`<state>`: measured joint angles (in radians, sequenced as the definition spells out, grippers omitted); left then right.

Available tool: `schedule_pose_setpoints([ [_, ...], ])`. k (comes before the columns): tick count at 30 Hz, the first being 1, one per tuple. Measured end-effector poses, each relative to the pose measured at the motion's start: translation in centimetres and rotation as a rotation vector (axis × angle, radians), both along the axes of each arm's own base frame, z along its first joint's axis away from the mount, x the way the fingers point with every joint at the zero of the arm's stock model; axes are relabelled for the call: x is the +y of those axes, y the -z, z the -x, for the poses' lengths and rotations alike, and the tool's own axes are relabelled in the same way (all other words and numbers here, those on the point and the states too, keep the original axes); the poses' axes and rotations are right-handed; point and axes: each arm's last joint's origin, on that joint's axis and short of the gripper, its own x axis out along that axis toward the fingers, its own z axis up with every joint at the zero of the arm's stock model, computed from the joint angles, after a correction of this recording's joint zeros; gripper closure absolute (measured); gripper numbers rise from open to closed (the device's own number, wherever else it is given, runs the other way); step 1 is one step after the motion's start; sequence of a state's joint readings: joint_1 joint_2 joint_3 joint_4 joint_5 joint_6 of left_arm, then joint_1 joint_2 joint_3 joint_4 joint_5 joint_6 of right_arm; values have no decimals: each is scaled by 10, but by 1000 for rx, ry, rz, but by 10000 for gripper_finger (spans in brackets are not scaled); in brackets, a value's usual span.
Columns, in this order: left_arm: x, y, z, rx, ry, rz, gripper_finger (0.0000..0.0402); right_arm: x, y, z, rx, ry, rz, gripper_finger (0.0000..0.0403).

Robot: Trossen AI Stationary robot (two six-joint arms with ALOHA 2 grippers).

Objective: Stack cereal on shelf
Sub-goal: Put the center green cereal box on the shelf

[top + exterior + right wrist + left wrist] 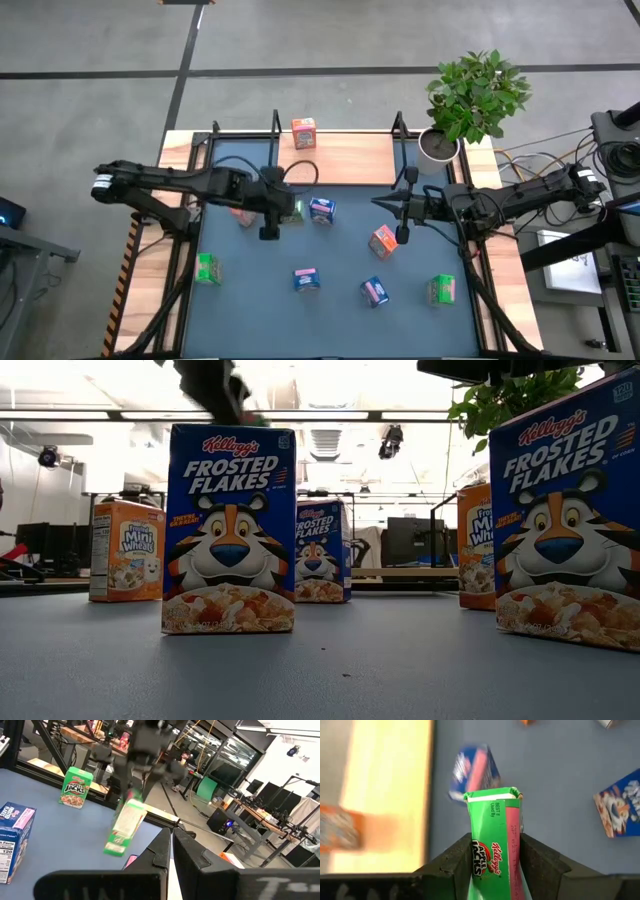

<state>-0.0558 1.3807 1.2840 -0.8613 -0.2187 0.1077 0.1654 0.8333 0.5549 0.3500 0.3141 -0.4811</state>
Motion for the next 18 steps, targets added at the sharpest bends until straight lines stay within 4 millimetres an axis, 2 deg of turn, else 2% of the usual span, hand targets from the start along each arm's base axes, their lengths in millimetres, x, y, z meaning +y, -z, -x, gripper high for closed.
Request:
schedule_pose_setpoints([
  [5,17,-35,-2,-81,50,-87,267,0,0,0,0,0,-1,392],
  [8,35,-50,-4,-116,43,-140,267,0,0,0,-1,0,-7,392],
  [11,58,-59,-13,-177,53,-131,267,0,0,0,-1,0,-9,392],
  [15,90,-54,-35,-266,90,-36,267,0,0,0,-1,0,-9,392],
  [18,114,-37,-57,-294,50,-19,267,0,0,0,-1,0,-9,392],
])
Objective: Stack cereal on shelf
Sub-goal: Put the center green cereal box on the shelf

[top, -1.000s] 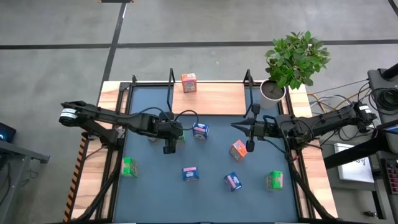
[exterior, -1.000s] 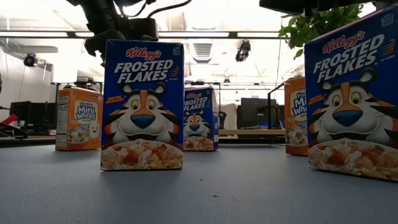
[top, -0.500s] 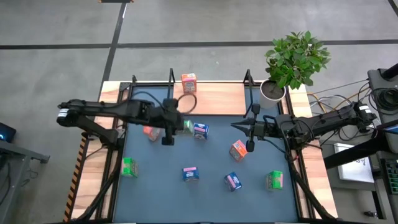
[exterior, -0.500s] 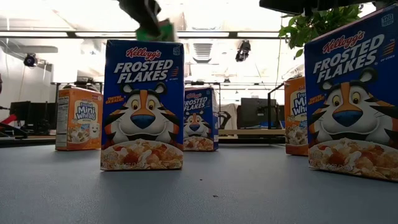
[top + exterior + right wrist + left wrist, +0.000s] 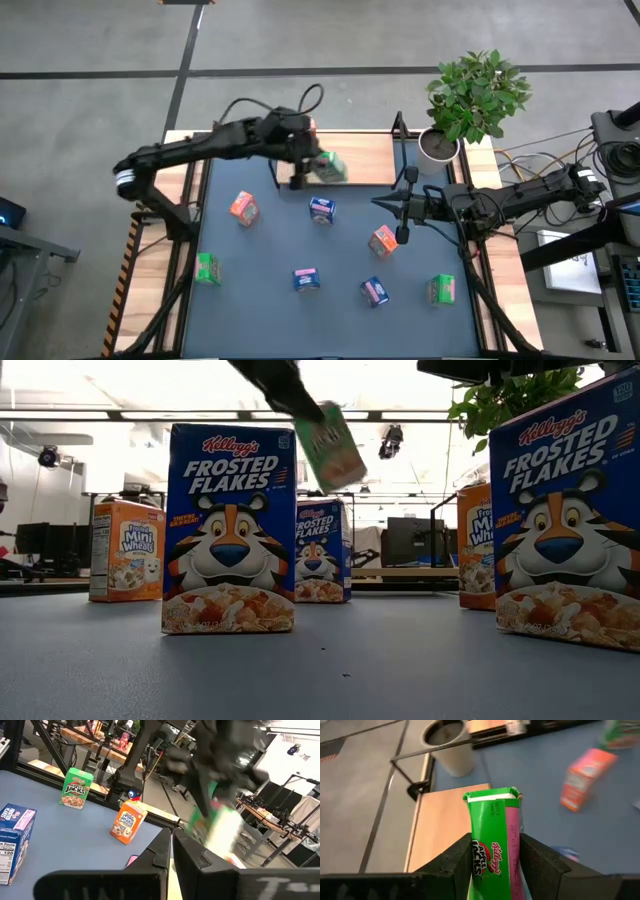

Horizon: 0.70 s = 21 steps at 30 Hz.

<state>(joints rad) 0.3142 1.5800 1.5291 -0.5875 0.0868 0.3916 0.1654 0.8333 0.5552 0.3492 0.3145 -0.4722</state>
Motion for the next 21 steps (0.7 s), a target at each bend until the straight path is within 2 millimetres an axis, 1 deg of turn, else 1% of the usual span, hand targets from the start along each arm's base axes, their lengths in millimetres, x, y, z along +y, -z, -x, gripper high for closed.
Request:
schedule_pose_setpoints([
  [4,27,29,-23,14,-78,9,267,0,0,0,3,0,1,392],
  [7,41,46,-31,53,-141,-4,267,0,1,0,8,0,1,392],
  [9,48,54,-33,69,-166,0,267,0,1,0,8,0,1,392],
  [12,53,58,-34,77,-185,-1,267,0,1,0,9,0,1,392],
  [15,55,59,-36,62,-224,-22,267,0,1,0,10,0,1,392],
  [21,59,67,-43,55,-251,-26,267,0,1,0,9,1,1,392],
])
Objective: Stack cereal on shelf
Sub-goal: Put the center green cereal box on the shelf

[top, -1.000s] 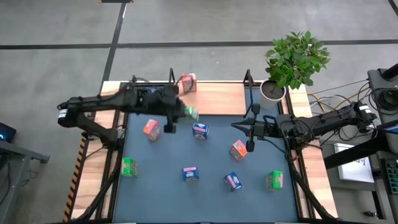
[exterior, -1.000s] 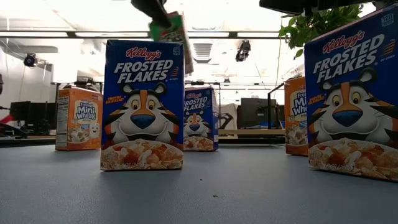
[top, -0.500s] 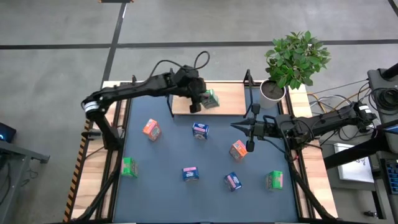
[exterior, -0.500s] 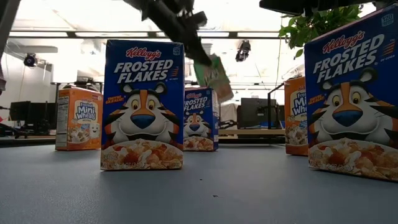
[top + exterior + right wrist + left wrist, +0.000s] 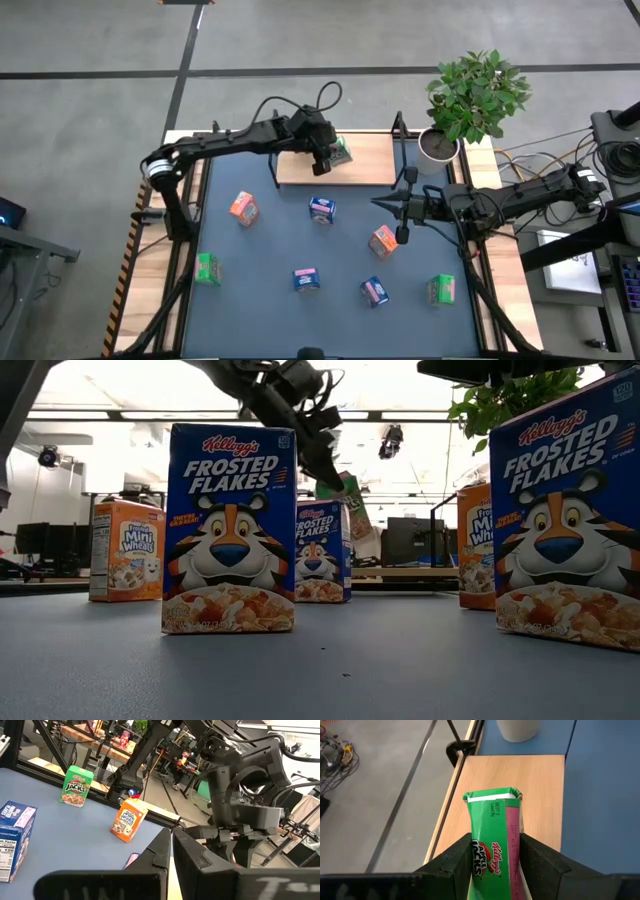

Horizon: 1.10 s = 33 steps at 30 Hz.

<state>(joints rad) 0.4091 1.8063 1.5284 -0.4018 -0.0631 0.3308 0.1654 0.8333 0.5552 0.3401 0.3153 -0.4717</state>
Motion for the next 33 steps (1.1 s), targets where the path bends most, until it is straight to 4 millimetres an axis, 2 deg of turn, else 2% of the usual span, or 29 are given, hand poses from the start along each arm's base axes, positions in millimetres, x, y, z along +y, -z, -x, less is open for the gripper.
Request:
schedule_pose_setpoints([
  [9,3,14,-6,30,-7,13,256,0,0,0,-1,0,0,392],
  [19,4,15,-8,23,2,-1,207,0,0,0,-1,0,0,392],
  [25,4,14,-8,24,12,-15,196,0,0,0,-1,0,0,392],
  [28,1,8,-4,27,29,-34,196,0,0,0,-1,1,0,392],
  [33,-9,-22,8,6,111,-149,201,0,0,0,0,1,0,392],
])
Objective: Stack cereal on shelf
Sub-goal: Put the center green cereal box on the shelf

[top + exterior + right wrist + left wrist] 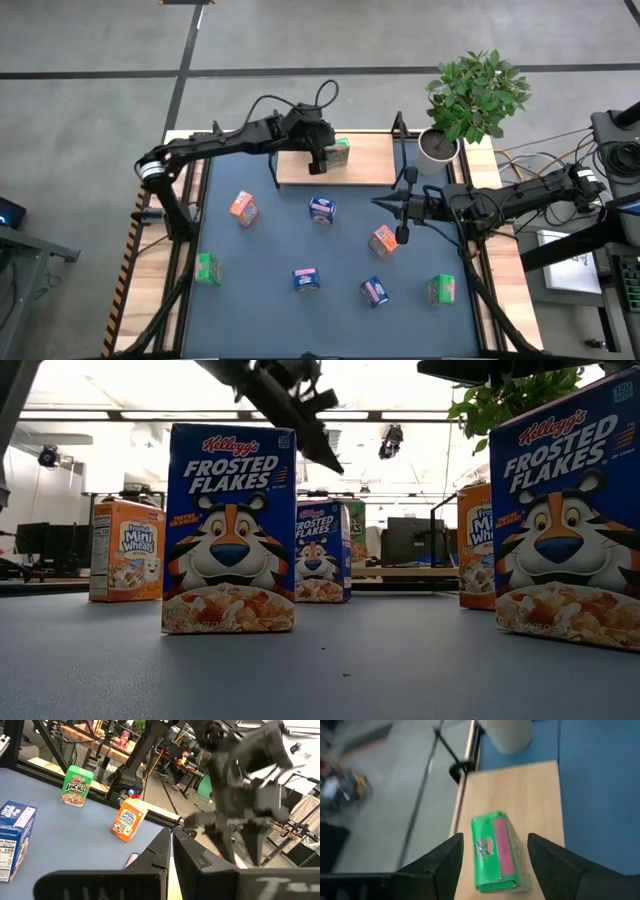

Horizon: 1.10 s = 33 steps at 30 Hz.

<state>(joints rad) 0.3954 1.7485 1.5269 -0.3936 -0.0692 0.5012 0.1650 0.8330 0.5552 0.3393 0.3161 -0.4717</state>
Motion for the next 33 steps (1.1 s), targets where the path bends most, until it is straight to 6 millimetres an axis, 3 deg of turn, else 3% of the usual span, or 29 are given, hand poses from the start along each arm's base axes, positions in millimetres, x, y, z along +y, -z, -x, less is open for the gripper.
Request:
schedule_pose_setpoints([
  [5,4,-2,2,-3,14,-25,265,0,0,0,0,1,0,392],
  [10,10,26,-10,54,17,32,369,0,0,0,0,1,0,392],
  [12,11,33,-13,68,17,40,393,0,0,0,0,1,0,392],
  [18,15,45,-18,86,5,40,384,0,0,0,5,1,1,392],
  [33,32,43,-14,118,24,-99,400,0,1,0,8,1,2,392],
])
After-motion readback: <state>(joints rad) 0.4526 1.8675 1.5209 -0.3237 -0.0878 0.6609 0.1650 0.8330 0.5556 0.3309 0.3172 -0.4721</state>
